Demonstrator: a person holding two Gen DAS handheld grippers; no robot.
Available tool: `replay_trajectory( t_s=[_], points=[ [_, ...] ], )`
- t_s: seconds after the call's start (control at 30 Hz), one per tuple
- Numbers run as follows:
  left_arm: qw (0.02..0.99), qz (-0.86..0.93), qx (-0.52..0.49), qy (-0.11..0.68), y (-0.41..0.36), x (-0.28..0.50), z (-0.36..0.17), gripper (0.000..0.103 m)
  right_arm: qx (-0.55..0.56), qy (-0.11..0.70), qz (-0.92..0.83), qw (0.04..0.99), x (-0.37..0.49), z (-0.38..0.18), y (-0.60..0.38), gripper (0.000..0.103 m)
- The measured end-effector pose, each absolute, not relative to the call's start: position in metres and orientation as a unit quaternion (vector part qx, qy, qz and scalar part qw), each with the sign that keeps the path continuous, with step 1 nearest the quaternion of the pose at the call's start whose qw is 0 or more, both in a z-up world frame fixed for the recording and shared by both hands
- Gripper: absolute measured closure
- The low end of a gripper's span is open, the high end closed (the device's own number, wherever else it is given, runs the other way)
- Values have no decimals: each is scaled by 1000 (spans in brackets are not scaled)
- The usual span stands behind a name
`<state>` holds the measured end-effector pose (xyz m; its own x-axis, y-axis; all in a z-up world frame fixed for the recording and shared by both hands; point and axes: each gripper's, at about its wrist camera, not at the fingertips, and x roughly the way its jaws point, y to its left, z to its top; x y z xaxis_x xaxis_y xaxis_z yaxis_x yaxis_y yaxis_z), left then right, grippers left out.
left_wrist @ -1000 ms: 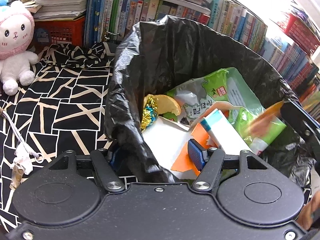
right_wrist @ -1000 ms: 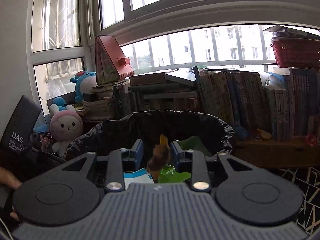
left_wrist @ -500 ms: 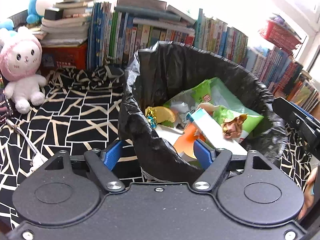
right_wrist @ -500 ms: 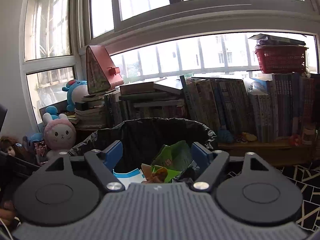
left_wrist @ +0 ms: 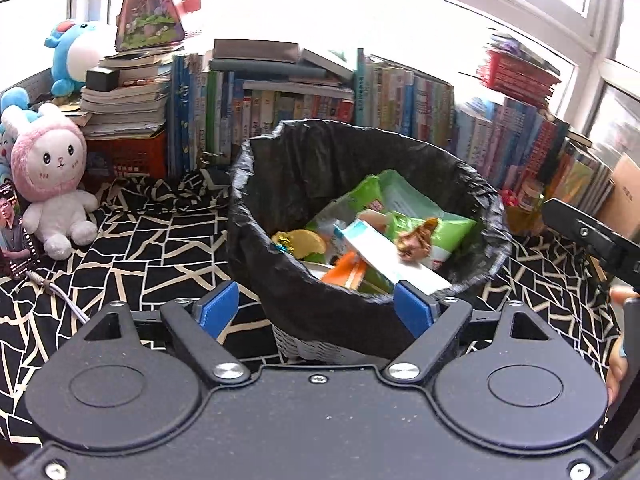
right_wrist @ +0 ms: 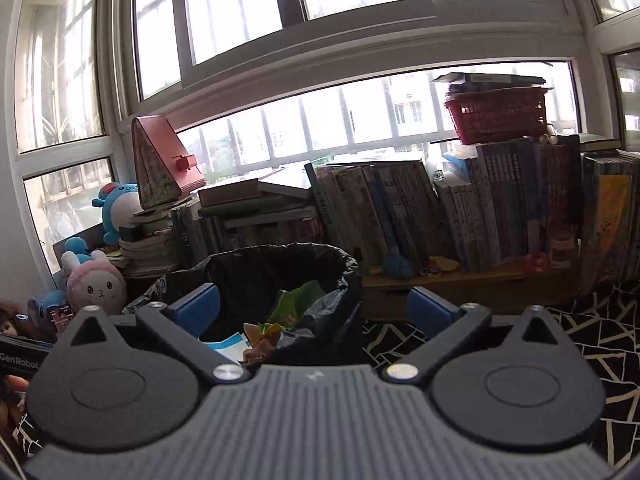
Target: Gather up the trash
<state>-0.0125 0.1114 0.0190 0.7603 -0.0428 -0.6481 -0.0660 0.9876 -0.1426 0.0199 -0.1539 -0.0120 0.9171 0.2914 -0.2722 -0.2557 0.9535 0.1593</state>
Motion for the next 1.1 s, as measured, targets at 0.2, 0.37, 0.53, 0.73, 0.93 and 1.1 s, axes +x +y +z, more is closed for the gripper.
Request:
replay_trajectory(
  t_s=[0.2,0.37,0.53,0.73,0.93,1.1],
  points=[
    [934,-14,-59,352,94,-23,17,17,64,185,117,974,14,-20,-172,0],
    [932,-26,-46,359,78,-22,9,15,65,219,102,968,9,-32,-187,0],
    [928,-34,-45,368,67,-18,-1,15,73,217,83,970,-3,-45,-200,0],
    [928,-35,-34,369,55,-19,-11,15,84,213,60,972,-19,-66,-210,0],
    [939,-25,-48,340,43,-43,-27,13,126,186,79,971,-51,-98,-218,0],
    [942,-21,-40,332,32,-58,-41,12,115,193,60,973,-66,-117,-217,0]
  ],
)
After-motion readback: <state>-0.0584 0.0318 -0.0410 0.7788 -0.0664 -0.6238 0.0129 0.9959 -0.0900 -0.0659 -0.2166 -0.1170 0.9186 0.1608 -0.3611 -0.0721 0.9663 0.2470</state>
